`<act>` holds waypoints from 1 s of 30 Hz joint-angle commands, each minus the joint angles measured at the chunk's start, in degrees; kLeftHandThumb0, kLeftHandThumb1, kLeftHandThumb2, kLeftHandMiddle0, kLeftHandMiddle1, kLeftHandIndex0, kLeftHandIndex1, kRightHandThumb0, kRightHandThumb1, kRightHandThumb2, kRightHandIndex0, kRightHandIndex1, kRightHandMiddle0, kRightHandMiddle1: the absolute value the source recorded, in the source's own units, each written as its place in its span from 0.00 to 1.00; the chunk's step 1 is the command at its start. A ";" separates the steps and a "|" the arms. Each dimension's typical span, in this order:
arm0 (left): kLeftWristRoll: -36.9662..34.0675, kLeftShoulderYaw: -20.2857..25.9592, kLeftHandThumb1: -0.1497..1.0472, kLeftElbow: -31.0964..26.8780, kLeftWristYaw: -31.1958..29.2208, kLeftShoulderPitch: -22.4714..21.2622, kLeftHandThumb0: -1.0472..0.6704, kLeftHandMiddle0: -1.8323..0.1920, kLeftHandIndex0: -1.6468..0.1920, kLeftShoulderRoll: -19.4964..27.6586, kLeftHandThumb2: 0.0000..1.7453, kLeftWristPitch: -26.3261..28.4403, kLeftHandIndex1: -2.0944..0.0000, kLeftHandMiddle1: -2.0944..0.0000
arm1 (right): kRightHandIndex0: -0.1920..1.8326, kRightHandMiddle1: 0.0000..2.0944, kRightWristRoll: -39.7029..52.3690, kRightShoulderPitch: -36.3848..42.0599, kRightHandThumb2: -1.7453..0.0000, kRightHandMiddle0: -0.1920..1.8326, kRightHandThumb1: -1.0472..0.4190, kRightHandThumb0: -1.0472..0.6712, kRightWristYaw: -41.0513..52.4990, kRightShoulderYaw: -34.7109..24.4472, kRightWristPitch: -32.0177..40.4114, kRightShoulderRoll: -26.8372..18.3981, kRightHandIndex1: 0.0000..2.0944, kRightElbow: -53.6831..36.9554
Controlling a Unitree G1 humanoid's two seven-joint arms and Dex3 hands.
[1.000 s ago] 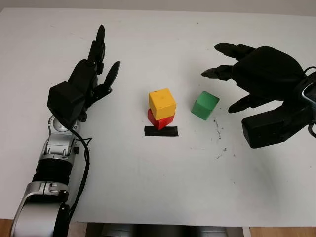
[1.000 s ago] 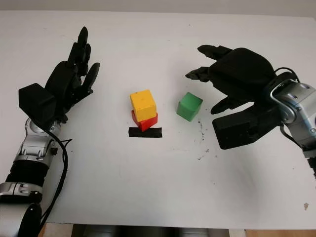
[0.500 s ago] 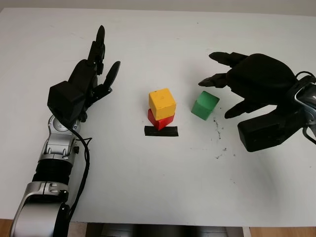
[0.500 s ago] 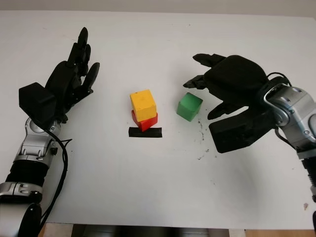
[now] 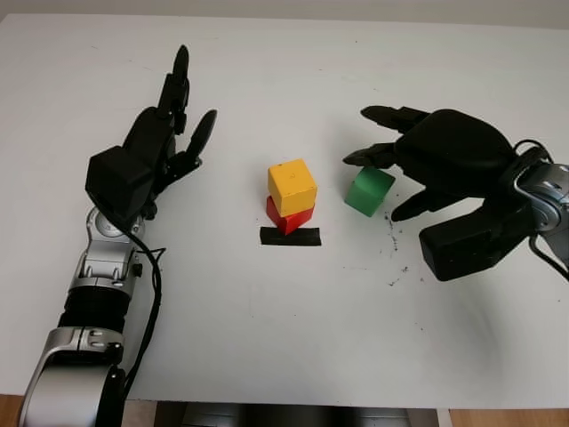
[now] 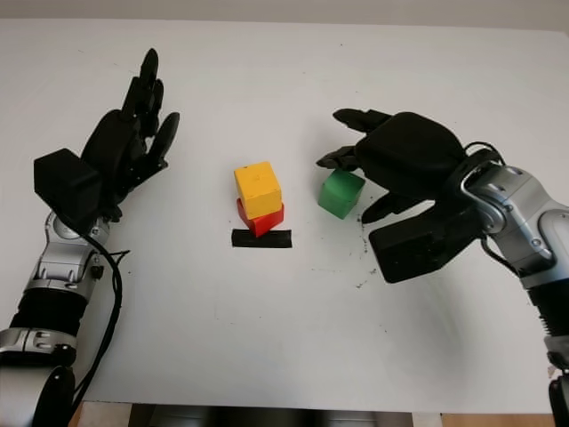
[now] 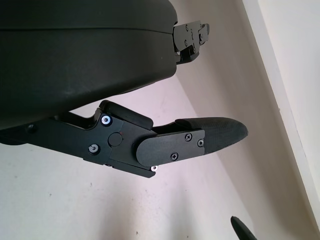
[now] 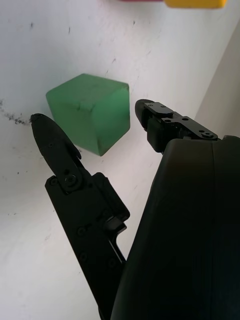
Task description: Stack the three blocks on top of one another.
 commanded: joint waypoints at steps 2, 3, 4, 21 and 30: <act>0.07 0.08 1.00 -1.55 0.25 0.48 0.19 1.00 1.00 0.32 0.32 0.41 1.00 0.98 | 0.15 0.03 0.21 -0.45 0.97 0.34 0.14 0.32 -0.84 -0.08 -0.72 0.46 0.03 0.49; 0.07 0.07 1.00 -1.60 0.25 0.52 0.19 1.00 1.00 0.33 0.32 0.42 1.00 0.98 | 0.15 0.04 0.08 -0.54 0.97 0.34 0.14 0.33 -1.05 -0.04 -0.84 0.53 0.03 0.68; 0.06 0.07 1.00 -1.60 0.24 0.53 0.19 1.00 1.00 0.32 0.32 0.44 1.00 0.98 | 0.15 0.04 -0.18 -0.65 0.97 0.35 0.14 0.33 -1.38 0.03 -1.00 0.56 0.03 0.85; 0.03 0.01 1.00 -0.95 -0.36 -0.21 0.18 1.00 1.00 0.55 0.32 0.50 1.00 0.98 | 0.27 0.57 -4.02 -3.22 0.97 0.39 0.11 0.39 -11.64 0.95 -8.27 0.14 0.04 7.86; 0.04 0.01 1.00 -1.07 -0.70 -0.20 0.18 1.00 1.00 0.71 0.31 0.37 1.00 0.98 | 0.28 0.58 -3.15 -2.78 0.97 0.38 0.10 0.39 -8.90 0.38 -7.13 -0.38 0.04 7.08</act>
